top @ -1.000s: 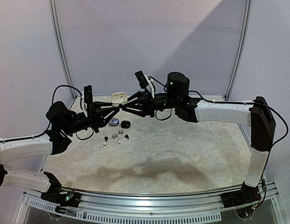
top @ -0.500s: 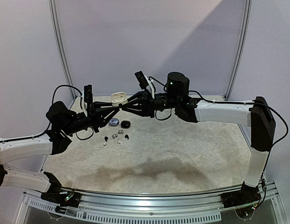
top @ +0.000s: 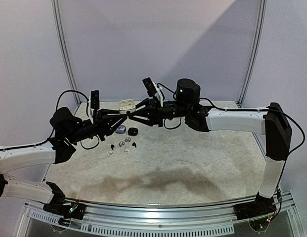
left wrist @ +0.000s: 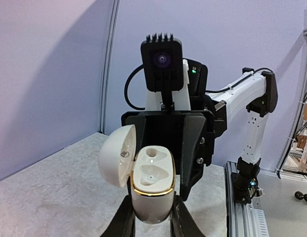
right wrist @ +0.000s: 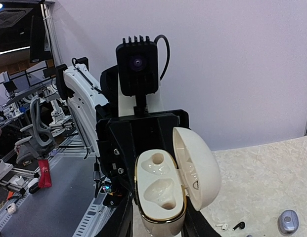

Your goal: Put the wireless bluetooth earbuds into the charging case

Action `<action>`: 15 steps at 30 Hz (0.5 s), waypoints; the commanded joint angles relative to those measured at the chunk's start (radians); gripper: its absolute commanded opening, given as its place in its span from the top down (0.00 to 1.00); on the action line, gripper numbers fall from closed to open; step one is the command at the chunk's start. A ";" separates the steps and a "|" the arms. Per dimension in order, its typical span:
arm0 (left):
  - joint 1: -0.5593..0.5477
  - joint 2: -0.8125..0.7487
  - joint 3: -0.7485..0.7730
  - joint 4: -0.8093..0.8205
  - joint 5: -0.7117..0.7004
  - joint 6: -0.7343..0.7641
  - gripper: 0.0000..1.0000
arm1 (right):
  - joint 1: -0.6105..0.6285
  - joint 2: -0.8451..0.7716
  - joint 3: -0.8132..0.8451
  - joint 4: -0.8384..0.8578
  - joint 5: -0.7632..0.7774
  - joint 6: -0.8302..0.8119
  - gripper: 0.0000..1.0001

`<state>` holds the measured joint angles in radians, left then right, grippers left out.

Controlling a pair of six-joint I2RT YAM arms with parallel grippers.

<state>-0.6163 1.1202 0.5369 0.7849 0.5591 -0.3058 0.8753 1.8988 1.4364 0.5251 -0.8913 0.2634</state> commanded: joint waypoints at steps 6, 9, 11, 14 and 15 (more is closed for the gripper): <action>-0.016 -0.002 0.001 -0.016 -0.008 -0.004 1.00 | 0.010 -0.031 -0.007 0.024 0.001 0.002 0.83; -0.016 -0.002 -0.003 -0.018 -0.007 0.001 1.00 | 0.009 -0.030 -0.010 0.033 -0.004 0.005 0.94; -0.016 -0.003 -0.006 -0.019 -0.008 0.006 1.00 | 0.009 -0.033 -0.017 0.046 -0.005 0.005 0.96; -0.016 -0.008 -0.006 -0.029 -0.019 0.030 1.00 | 0.010 -0.037 -0.030 0.057 0.000 0.000 1.00; -0.016 -0.011 -0.007 -0.034 -0.028 0.043 0.95 | 0.010 -0.042 -0.036 0.064 0.004 -0.009 1.00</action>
<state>-0.6212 1.1198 0.5369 0.7864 0.5652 -0.3058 0.8749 1.8984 1.4250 0.5514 -0.8852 0.2630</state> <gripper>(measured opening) 0.216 0.230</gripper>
